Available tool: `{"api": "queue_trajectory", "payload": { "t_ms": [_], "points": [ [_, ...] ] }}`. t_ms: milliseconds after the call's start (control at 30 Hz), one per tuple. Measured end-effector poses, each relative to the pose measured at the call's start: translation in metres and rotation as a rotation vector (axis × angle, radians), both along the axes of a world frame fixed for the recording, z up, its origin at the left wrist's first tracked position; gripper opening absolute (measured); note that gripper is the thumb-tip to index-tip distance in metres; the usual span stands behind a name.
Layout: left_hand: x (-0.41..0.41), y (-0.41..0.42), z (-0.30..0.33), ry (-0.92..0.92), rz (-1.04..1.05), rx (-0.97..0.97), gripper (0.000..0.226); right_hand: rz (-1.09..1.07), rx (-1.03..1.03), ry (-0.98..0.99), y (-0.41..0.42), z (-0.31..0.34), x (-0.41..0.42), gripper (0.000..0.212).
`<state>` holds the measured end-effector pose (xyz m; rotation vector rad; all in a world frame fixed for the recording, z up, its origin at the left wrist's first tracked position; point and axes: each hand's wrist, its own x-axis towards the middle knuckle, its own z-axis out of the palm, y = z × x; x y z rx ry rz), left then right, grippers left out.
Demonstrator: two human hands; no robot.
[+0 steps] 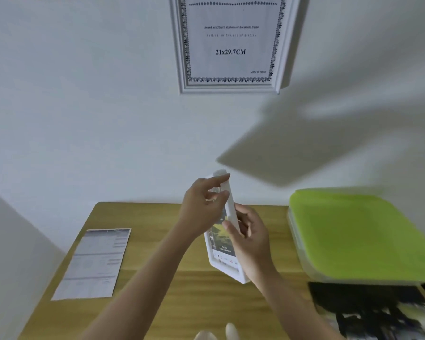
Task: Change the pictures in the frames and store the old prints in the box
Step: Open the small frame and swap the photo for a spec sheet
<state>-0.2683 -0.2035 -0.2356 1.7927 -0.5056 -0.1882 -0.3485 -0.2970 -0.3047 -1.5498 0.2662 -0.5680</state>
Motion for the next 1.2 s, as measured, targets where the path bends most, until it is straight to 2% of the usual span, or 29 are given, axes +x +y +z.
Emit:
{"api": "queue_trajectory", "payload": {
  "t_ms": [300,400,533,700,867,1067,1200],
  "points": [
    [0.002,0.008,0.01,-0.105,0.189,-0.024,0.017,0.21,-0.071,0.017,-0.004,-0.006,-0.001,0.033],
    [0.004,0.015,0.013,-0.155,0.22,-0.005,0.016,0.13,-0.085,0.059,-0.008,-0.012,0.006,0.031],
    [0.012,0.03,0.02,-0.141,0.268,-0.054,0.023,-0.011,-0.117,0.125,-0.022,-0.028,0.014,0.043],
    [0.026,0.045,0.014,-0.095,0.346,-0.094,0.028,0.046,0.036,0.073,-0.024,-0.035,0.009,0.052],
    [0.026,0.053,-0.009,-0.016,0.371,-0.126,0.03,0.02,0.052,0.103,-0.02,-0.046,0.005,0.062],
    [0.009,0.058,-0.044,0.057,0.344,-0.03,0.034,-0.047,0.04,0.187,-0.017,-0.058,0.001,0.069],
    [-0.016,0.065,-0.082,0.076,0.251,0.129,0.042,-0.092,0.007,0.261,-0.015,-0.066,-0.003,0.073]
  ]
}}
